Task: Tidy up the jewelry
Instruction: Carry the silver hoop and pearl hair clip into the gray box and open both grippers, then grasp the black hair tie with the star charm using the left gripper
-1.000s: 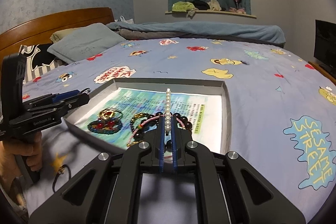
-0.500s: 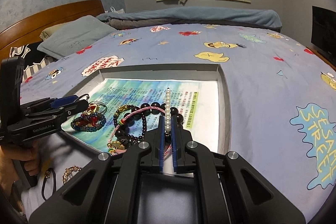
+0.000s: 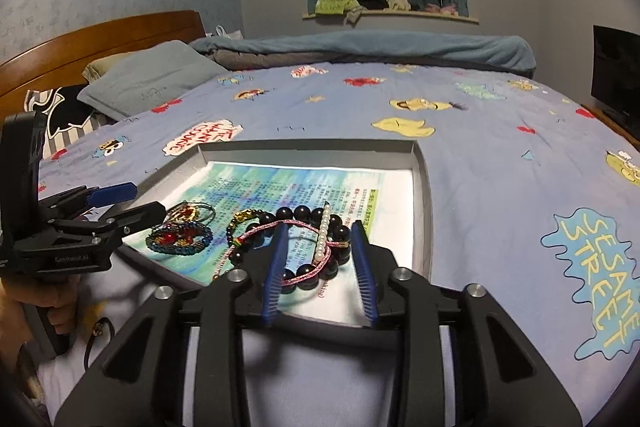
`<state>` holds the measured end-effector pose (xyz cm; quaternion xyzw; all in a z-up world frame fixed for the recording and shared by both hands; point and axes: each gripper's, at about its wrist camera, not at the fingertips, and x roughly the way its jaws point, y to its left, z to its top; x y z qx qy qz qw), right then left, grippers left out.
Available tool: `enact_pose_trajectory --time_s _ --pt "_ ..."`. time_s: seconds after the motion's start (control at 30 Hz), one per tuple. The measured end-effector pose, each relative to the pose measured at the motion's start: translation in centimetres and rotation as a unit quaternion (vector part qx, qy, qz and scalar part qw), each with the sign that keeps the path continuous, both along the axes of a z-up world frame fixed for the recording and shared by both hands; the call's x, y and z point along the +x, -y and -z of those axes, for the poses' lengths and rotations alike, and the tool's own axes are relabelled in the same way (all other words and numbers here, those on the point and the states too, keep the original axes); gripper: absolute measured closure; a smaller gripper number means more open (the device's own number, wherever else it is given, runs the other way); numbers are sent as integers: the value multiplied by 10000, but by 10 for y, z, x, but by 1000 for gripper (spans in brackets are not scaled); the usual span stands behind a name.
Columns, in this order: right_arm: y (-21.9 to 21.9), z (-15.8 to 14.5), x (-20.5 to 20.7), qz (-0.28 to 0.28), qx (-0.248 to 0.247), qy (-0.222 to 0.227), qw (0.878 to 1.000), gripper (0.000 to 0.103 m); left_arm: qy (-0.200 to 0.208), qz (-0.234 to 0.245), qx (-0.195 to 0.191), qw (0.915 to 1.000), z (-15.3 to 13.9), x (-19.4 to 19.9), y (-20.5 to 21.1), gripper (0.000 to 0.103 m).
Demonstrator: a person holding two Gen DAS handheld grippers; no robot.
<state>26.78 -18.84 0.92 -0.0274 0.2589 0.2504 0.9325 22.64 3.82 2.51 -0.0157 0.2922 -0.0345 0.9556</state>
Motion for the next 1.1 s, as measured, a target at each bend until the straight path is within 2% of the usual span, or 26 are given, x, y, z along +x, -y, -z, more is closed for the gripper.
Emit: enact_pose_trajectory --time_s 0.2,0.4,0.87,1.07,1.1 --pt "0 -4 -15 -92 2 187 9998 60 109 14 102 9999 -4 -18 -2 13" --pt "-2 -5 -28 -175 -28 284 9994 47 129 63 52 9999 -5 -37 -7 13" --pt "-5 -2 -58 -507 -136 310 9981 44 10 247 53 9997 6 -81 -9 13" --pt "-6 1 -65 -646 -106 200 9977 38 -147 557 2 9983 15 -99 1 14" --pt "-6 2 -66 -664 -94 167 9976 38 -160 627 20 9979 17 -101 3 17"
